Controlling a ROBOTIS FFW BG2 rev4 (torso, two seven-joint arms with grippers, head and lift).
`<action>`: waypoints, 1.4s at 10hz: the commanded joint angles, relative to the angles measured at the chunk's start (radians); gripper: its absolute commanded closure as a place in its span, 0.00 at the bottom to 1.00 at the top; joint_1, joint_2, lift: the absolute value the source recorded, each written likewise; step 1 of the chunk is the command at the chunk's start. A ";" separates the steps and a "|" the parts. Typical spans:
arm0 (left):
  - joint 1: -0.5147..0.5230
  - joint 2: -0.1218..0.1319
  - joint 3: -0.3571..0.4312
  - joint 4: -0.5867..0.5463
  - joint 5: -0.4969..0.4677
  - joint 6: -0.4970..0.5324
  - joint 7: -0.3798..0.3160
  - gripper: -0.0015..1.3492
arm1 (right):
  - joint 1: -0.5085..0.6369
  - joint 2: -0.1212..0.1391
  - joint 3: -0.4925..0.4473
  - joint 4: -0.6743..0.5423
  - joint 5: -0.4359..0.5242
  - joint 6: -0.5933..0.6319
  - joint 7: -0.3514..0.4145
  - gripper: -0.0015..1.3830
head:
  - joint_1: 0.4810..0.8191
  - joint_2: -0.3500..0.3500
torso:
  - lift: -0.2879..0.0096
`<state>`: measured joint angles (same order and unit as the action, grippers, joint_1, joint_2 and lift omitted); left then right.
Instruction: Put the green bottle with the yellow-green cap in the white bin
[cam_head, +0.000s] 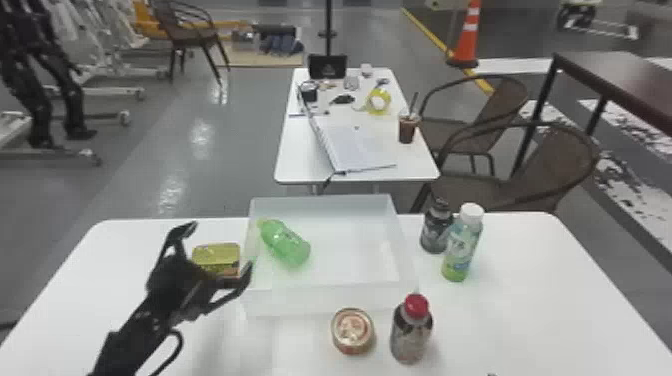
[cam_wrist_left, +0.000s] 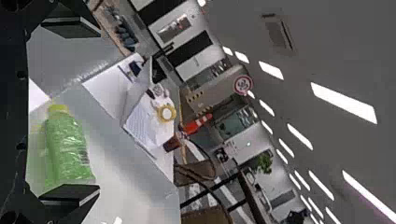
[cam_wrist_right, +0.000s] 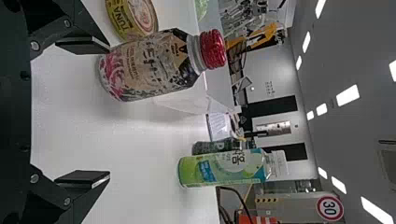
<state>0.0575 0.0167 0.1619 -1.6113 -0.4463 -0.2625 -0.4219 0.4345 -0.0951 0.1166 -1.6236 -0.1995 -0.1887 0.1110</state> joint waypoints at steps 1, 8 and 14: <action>0.123 -0.019 0.120 -0.044 0.118 -0.060 0.028 0.09 | 0.003 0.000 -0.002 -0.002 0.000 0.000 -0.001 0.24 | 0.20 0.50 | 0.63; 0.430 -0.019 0.048 0.017 0.531 -0.179 0.344 0.09 | 0.018 -0.006 -0.003 -0.012 -0.003 0.000 -0.001 0.23 | 0.20 0.50 | 0.63; 0.436 -0.019 0.027 0.021 0.552 -0.172 0.356 0.09 | 0.020 -0.006 -0.003 -0.021 0.002 0.000 -0.001 0.24 | 0.20 0.50 | 0.63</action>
<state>0.4939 0.0061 0.1889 -1.5907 0.1047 -0.4363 -0.0660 0.4541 -0.1013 0.1135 -1.6443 -0.1966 -0.1887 0.1104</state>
